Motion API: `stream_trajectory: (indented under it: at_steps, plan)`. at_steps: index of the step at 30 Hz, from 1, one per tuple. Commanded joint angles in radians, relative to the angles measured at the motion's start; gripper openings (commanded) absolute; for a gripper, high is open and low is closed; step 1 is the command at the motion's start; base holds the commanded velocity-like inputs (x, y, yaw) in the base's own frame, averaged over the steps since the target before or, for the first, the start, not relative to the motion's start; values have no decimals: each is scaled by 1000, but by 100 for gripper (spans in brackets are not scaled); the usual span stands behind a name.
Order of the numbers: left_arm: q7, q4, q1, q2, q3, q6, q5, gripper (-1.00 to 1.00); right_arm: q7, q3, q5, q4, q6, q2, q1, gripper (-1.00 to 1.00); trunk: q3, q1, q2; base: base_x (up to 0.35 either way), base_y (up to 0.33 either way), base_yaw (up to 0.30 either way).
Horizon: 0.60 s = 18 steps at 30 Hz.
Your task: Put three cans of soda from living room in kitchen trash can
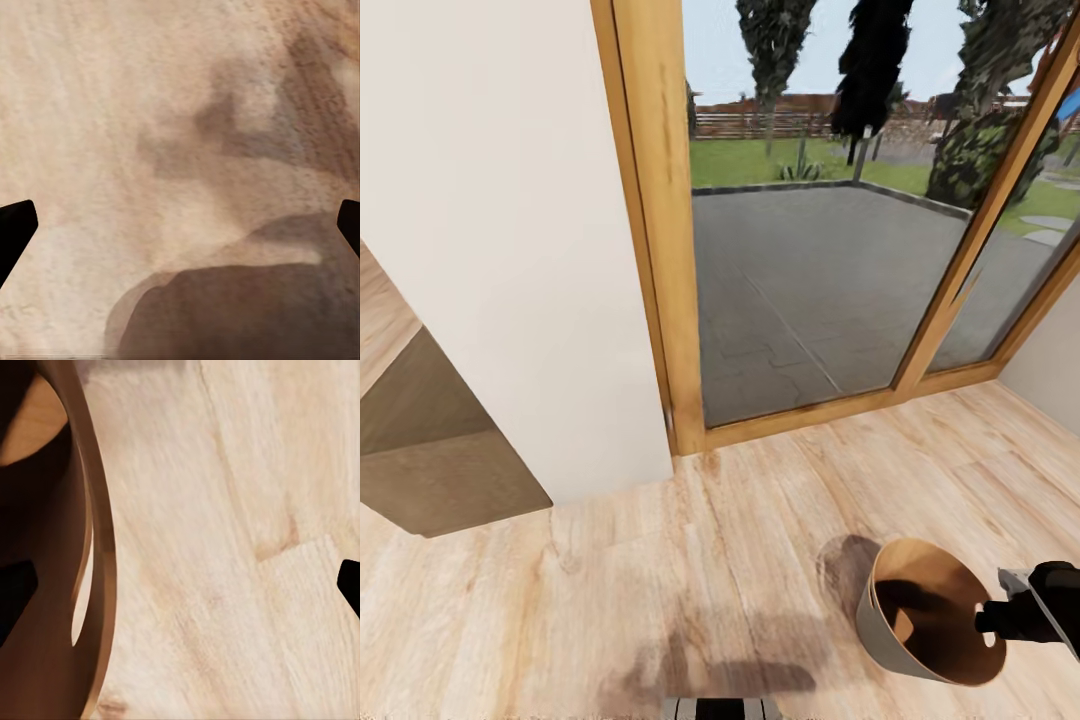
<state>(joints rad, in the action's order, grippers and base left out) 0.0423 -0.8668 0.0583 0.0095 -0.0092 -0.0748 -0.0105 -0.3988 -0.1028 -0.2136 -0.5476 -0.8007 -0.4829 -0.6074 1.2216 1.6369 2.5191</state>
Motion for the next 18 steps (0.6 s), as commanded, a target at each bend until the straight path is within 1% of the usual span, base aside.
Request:
stream_trajectory:
  at_steps: [1,5,18]
  plan:
    - [0,0,0,0,0,0,0,100,0,0,0,0,0,0,0,100,4,0,0,0,0,0]
    - [1,0,0,0,0,0,0,100,0,0,0,0,0,0,0,100,19,2,1,0,0,0]
    - [-1,0,0,1,0,0,0,100,0,0,0,0,3,1,0,100,19,2,1,0,0,0]
